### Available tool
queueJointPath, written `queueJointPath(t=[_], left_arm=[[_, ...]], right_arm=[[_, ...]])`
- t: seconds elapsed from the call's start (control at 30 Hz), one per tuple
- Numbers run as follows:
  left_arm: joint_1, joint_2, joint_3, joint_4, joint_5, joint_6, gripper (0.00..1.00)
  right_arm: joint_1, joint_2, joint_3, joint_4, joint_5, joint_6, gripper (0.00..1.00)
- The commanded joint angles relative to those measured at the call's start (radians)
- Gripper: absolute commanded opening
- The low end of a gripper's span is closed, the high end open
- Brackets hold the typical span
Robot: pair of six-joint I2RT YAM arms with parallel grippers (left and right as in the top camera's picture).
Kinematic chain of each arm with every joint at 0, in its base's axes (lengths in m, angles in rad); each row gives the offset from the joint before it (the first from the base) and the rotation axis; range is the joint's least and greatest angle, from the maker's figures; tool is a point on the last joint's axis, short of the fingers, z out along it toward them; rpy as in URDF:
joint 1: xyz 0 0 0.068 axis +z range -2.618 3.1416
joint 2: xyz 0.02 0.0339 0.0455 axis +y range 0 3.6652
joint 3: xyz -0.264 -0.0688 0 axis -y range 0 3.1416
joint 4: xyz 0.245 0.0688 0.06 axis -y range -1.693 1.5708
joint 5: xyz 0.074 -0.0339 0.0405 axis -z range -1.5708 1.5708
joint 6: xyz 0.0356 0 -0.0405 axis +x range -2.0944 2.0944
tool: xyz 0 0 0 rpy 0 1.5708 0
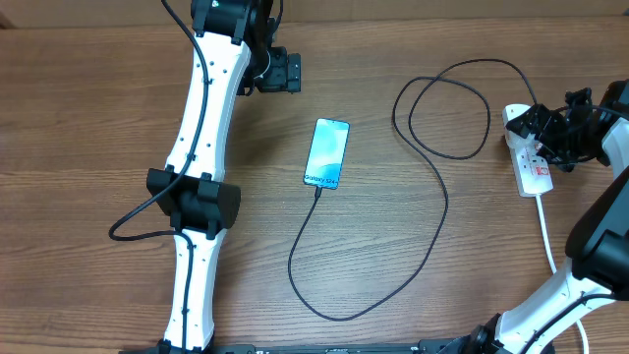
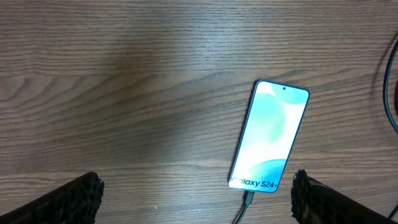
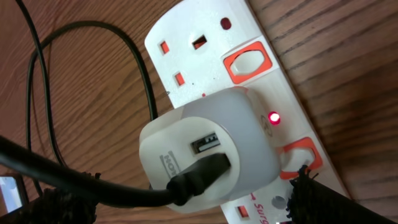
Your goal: Plug charger to phone and switch on socket
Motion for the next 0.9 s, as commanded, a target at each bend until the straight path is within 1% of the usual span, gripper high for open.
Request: queueJointPath(t=[0.0, 0.17, 0.4, 0.6, 0.67, 0.87], left_arm=[[0.003, 0.002, 0.019, -0.002, -0.014, 0.015, 1.00], [0.003, 0.002, 0.019, -0.002, -0.014, 0.015, 0.99], [0.003, 0.002, 0.019, -0.002, -0.014, 0.015, 1.00], [0.003, 0.002, 0.019, -0.002, -0.014, 0.015, 1.00], [0.003, 0.002, 0.019, -0.002, -0.014, 0.015, 1.00], [0.003, 0.002, 0.019, -0.002, -0.014, 0.015, 1.00]], right_arm=[[-0.004, -0.080, -0.008, -0.006, 0.014, 0.026, 1.00], [-0.013, -0.153, -0.008, -0.046, 0.014, 0.026, 1.00], [-0.013, -0.340, -0.008, -0.126, 0.015, 0.051, 1.00], [-0.013, -0.489, -0.008, -0.162, 0.031, 0.051, 1.00], [-0.013, -0.520, -0.008, -0.162, 0.033, 0.051, 1.00], [-0.013, -0.520, -0.008, -0.162, 0.033, 0.051, 1.00]])
